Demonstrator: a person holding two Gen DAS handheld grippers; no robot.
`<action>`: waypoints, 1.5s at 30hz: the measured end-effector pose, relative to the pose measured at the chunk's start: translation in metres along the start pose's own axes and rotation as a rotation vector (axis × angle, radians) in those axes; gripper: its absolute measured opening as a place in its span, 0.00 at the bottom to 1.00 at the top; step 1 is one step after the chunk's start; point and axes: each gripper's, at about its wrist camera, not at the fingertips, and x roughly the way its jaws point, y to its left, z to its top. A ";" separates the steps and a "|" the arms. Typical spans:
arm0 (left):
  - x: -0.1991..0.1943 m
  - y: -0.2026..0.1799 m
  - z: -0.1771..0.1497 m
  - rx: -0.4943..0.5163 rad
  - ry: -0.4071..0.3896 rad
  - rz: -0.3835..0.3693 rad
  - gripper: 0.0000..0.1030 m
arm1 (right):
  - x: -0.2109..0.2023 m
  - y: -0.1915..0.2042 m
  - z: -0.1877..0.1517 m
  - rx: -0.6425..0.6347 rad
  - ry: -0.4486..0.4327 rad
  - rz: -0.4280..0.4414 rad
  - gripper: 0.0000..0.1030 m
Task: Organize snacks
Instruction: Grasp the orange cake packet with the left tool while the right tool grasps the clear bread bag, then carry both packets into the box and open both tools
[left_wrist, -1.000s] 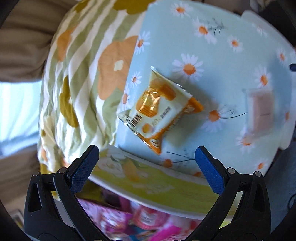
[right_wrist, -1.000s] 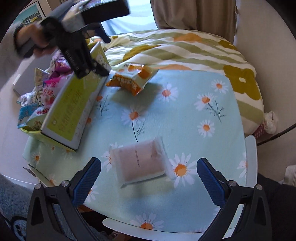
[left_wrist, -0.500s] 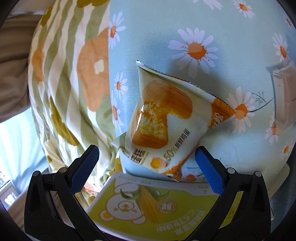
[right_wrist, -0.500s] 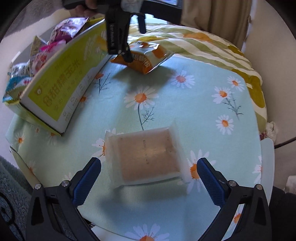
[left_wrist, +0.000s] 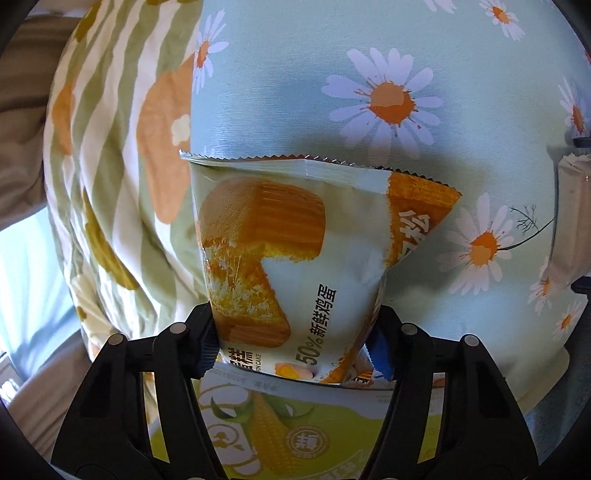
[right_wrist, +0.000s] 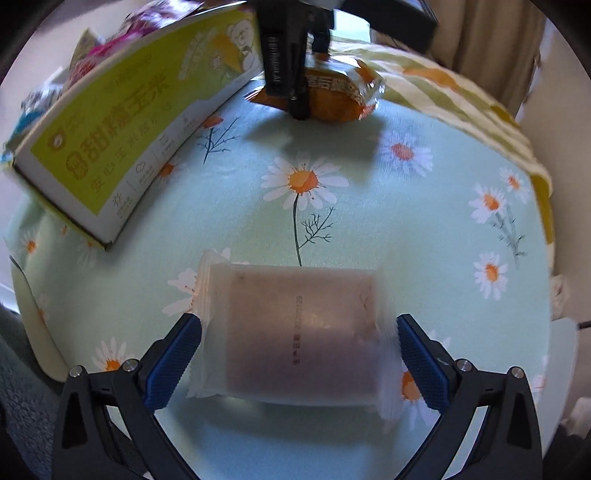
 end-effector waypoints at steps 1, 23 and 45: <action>-0.001 -0.002 -0.001 -0.007 -0.005 -0.007 0.59 | 0.002 -0.003 0.002 0.013 0.000 0.013 1.00; -0.021 -0.035 -0.029 -0.277 -0.075 -0.117 0.56 | -0.009 -0.009 -0.001 -0.060 -0.024 -0.005 0.69; -0.193 -0.023 -0.221 -0.999 -0.425 -0.088 0.56 | -0.162 -0.013 0.105 -0.097 -0.236 0.067 0.69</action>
